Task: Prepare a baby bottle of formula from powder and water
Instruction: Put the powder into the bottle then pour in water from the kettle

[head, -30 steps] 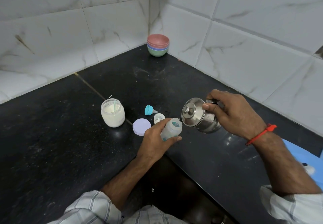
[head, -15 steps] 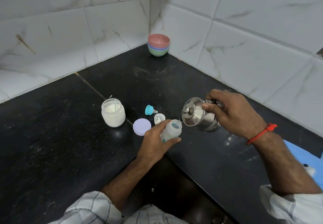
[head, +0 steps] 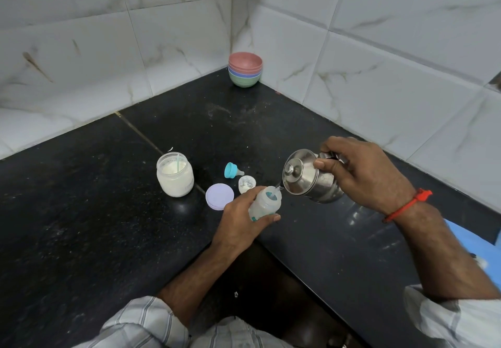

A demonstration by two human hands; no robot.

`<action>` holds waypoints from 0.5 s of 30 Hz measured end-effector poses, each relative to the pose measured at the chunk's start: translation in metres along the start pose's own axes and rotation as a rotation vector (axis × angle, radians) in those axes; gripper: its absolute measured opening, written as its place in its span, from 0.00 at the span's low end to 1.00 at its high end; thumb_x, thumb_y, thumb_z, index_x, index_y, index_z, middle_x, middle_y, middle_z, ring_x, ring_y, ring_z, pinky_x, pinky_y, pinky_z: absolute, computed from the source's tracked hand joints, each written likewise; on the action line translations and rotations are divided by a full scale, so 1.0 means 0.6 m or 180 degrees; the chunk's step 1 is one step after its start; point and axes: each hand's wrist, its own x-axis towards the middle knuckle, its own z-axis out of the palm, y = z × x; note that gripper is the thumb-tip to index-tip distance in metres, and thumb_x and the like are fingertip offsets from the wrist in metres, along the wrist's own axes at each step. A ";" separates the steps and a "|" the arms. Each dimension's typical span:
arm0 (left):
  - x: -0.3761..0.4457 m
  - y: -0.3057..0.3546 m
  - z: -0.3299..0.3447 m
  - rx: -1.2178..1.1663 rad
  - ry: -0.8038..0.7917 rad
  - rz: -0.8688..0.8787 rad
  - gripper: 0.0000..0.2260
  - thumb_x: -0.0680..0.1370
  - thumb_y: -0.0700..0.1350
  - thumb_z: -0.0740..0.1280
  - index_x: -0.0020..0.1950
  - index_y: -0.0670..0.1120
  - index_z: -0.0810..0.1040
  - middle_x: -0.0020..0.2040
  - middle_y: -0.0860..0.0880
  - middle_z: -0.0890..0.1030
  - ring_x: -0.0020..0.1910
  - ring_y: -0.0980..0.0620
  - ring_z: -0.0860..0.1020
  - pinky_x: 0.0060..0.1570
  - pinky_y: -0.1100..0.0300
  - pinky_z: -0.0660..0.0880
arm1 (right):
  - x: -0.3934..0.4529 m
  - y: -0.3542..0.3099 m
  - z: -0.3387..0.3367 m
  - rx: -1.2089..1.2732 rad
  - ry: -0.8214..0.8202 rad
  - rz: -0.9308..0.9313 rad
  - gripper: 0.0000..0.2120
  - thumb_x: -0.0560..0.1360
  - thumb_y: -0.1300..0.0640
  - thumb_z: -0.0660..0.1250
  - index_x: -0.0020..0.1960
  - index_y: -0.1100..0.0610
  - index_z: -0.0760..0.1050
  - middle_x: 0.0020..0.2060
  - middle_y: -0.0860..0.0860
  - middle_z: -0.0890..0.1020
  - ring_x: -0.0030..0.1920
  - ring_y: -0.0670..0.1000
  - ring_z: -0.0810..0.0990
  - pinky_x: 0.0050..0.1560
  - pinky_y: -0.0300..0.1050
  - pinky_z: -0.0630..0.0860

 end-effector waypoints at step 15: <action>-0.003 0.009 -0.002 -0.0061 -0.0019 -0.0036 0.30 0.71 0.52 0.79 0.71 0.53 0.73 0.68 0.53 0.79 0.67 0.54 0.75 0.68 0.53 0.75 | 0.000 0.007 -0.004 -0.0086 0.0015 -0.0068 0.12 0.78 0.49 0.65 0.44 0.58 0.76 0.34 0.45 0.75 0.36 0.52 0.74 0.40 0.33 0.64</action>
